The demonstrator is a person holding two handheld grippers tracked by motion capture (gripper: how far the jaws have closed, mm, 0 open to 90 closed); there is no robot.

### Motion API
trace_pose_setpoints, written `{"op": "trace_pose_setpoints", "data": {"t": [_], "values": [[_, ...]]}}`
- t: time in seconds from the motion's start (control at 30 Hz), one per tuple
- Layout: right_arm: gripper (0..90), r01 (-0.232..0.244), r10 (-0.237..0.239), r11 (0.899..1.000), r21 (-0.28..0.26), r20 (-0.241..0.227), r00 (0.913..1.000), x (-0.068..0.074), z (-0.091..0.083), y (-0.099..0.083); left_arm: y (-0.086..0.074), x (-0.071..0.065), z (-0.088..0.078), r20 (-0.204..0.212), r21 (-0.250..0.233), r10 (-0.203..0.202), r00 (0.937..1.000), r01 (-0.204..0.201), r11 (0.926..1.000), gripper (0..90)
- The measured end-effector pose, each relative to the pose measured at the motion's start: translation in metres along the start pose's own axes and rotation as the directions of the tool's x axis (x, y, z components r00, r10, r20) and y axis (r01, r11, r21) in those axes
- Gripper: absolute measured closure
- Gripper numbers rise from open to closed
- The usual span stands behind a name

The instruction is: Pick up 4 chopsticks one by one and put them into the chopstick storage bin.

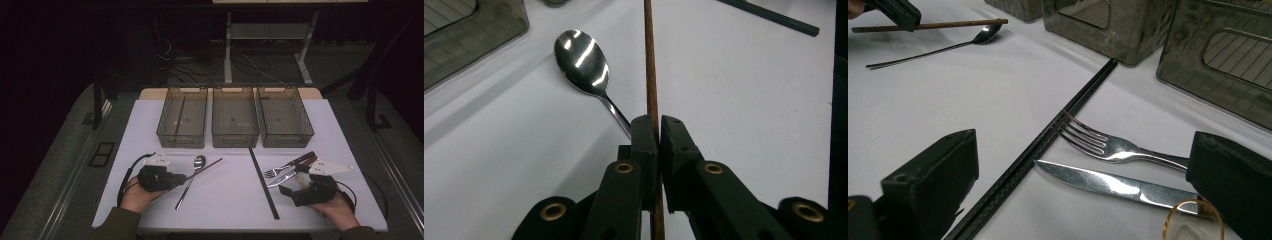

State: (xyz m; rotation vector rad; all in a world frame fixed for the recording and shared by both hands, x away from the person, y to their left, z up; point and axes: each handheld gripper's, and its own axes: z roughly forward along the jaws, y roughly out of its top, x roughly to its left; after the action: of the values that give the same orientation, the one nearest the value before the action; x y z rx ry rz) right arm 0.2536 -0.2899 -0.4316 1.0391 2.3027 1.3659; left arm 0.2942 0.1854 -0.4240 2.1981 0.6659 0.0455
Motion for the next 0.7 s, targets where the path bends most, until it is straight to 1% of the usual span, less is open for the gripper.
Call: {"op": "trace_pose_setpoints", "data": {"t": [0.17, 0.3, 0.57, 0.7], "values": [[0.5, 0.001, -0.001, 1.0, 0.0, 0.001, 1.0, 0.0, 0.0, 0.0, 0.002, 0.0, -0.003, 0.0, -0.021, -0.006, 1.0, 0.006, 0.9998, 84.5], [0.5, 0.001, -0.001, 1.0, 0.0, 0.001, 1.0, 0.0, 0.0, 0.0, 0.005, 0.001, -0.004, -0.004, -0.033, -0.003, 1.0, 0.003, 0.9995, 84.6], [0.5, 0.001, -0.001, 1.0, 0.001, 0.003, 1.0, -0.001, 0.0, 0.0, 0.011, 0.003, -0.006, -0.011, -0.07, -0.018, 0.9998, 0.017, 0.9974, 84.6], [0.5, 0.001, -0.001, 1.0, 0.002, 0.002, 1.0, -0.001, 0.001, 0.0, 0.013, 0.004, -0.007, -0.017, -0.079, -0.025, 0.9996, 0.023, 0.9966, 84.5]]}}
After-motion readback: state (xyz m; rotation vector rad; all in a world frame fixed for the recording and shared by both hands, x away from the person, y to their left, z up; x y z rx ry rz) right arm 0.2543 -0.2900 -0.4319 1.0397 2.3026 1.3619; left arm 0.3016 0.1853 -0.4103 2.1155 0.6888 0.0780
